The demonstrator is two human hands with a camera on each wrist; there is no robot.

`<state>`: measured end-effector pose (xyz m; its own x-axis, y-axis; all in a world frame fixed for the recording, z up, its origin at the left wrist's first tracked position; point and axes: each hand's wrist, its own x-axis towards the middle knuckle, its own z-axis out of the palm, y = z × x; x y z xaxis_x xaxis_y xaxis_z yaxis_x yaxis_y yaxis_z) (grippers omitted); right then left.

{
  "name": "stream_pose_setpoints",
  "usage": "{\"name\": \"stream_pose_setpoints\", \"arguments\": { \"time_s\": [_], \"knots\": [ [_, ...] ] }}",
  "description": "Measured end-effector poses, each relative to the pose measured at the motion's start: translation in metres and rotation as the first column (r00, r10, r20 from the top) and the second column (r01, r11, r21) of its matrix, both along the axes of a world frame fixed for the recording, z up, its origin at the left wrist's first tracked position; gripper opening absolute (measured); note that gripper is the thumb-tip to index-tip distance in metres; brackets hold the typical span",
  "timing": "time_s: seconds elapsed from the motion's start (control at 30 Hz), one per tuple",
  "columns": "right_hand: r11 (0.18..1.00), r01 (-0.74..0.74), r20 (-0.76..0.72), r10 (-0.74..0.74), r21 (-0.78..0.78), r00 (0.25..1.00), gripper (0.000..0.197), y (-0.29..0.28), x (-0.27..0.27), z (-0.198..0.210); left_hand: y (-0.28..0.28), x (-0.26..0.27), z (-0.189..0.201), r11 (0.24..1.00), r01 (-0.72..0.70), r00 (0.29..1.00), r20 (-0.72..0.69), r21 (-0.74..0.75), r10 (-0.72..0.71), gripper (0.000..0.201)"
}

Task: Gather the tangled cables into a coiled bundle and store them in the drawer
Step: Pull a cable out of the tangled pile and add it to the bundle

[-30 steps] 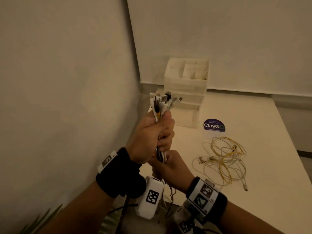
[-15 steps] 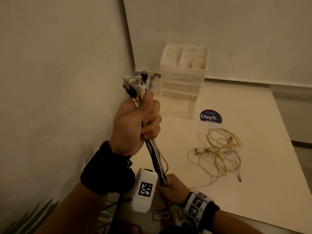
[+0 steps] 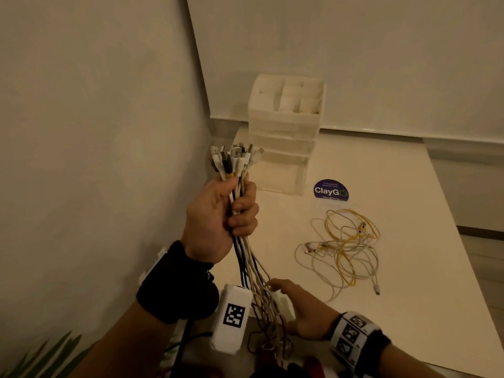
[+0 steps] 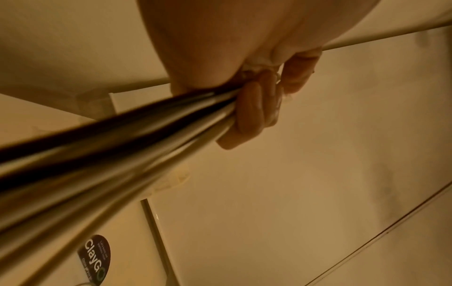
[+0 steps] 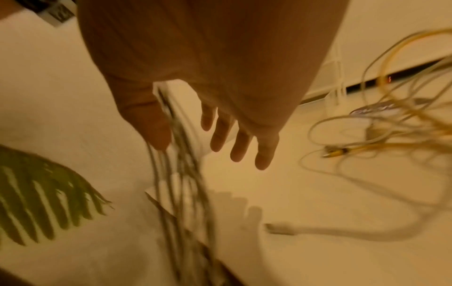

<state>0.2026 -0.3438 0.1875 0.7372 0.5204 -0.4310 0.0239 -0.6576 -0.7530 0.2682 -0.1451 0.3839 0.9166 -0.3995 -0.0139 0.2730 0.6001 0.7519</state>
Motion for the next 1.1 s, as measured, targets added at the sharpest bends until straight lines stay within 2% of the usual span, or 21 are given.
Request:
{"name": "stream_pose_setpoints", "arguments": {
  "time_s": [0.1, 0.17, 0.23, 0.3, 0.37, 0.5, 0.57, 0.63, 0.67, 0.7, 0.77, 0.87, 0.97, 1.1],
  "knots": [
    [0.971, 0.007, 0.066, 0.009, -0.238, 0.998, 0.068, -0.029, 0.011, -0.012, -0.005, 0.001, 0.004, 0.999, 0.002, 1.0, 0.03, 0.046, -0.004, 0.024],
    [0.9, 0.0, 0.148, 0.071, -0.435, 0.986, 0.059, -0.038, 0.012, -0.025, -0.008, 0.001, 0.004, 0.996, -0.015, 0.997, 0.07, 0.091, 0.008, 0.026],
    [0.814, -0.03, 0.207, 0.183, -0.58, 0.961, 0.058, -0.041, 0.006, -0.038, -0.011, 0.001, 0.004, 0.989, -0.033, 0.995, 0.101, 0.143, 0.019, 0.028],
    [0.756, -0.048, 0.234, 0.261, -0.653, 0.937, 0.064, -0.041, 0.0, -0.05, -0.012, 0.001, 0.003, 0.982, -0.05, 0.994, 0.108, 0.181, 0.03, 0.027],
    [0.734, -0.031, 0.254, 0.274, -0.679, 0.928, 0.068, -0.039, -0.002, -0.057, -0.012, 0.0, 0.003, 0.981, -0.056, 0.994, 0.101, 0.187, 0.037, 0.027],
    [0.738, -0.024, 0.248, 0.257, -0.675, 0.934, 0.052, -0.045, -0.004, -0.058, -0.013, -0.001, -0.003, 0.979, -0.066, 0.995, 0.081, 0.192, 0.051, 0.023],
    [0.837, 0.026, 0.261, 0.141, -0.547, 0.955, 0.031, -0.048, -0.001, -0.038, -0.015, -0.001, -0.008, 0.974, -0.079, 0.995, 0.082, 0.211, 0.063, 0.023],
    [0.958, 0.175, 0.222, -0.124, -0.228, 0.967, 0.018, -0.045, 0.005, 0.001, -0.019, -0.002, -0.015, 0.97, -0.091, 0.995, 0.069, 0.226, 0.078, 0.023],
    [0.962, 0.272, 0.198, -0.259, -0.038, 0.945, 0.016, -0.042, 0.008, 0.025, -0.022, -0.003, -0.018, 0.969, -0.099, 0.994, 0.066, 0.228, 0.086, 0.024],
    [0.924, 0.354, 0.203, -0.378, 0.144, 0.903, 0.013, -0.038, 0.011, 0.053, -0.026, -0.003, -0.02, 0.966, -0.111, 0.993, 0.072, 0.234, 0.097, 0.024],
    [0.798, 0.412, 0.21, -0.537, 0.439, 0.817, 0.007, -0.031, 0.018, 0.112, -0.036, -0.003, -0.022, 0.959, -0.12, 0.991, 0.092, 0.258, 0.1, 0.025],
    [0.598, 0.417, 0.147, -0.674, 0.685, 0.724, 0.009, -0.022, 0.025, 0.172, -0.056, -0.004, -0.018, 0.948, -0.12, 0.991, 0.094, 0.295, 0.096, 0.033],
    [0.481, 0.432, 0.073, -0.728, 0.763, 0.682, 0.009, -0.015, 0.024, 0.2, -0.077, -0.007, -0.012, 0.928, -0.155, 0.987, 0.084, 0.338, 0.134, 0.031],
    [0.485, 0.476, 0.05, -0.737, 0.734, 0.674, 0.011, -0.007, 0.02, 0.206, -0.096, -0.013, -0.005, 0.936, -0.115, 0.992, 0.091, 0.334, 0.09, 0.032]
  ]
}}
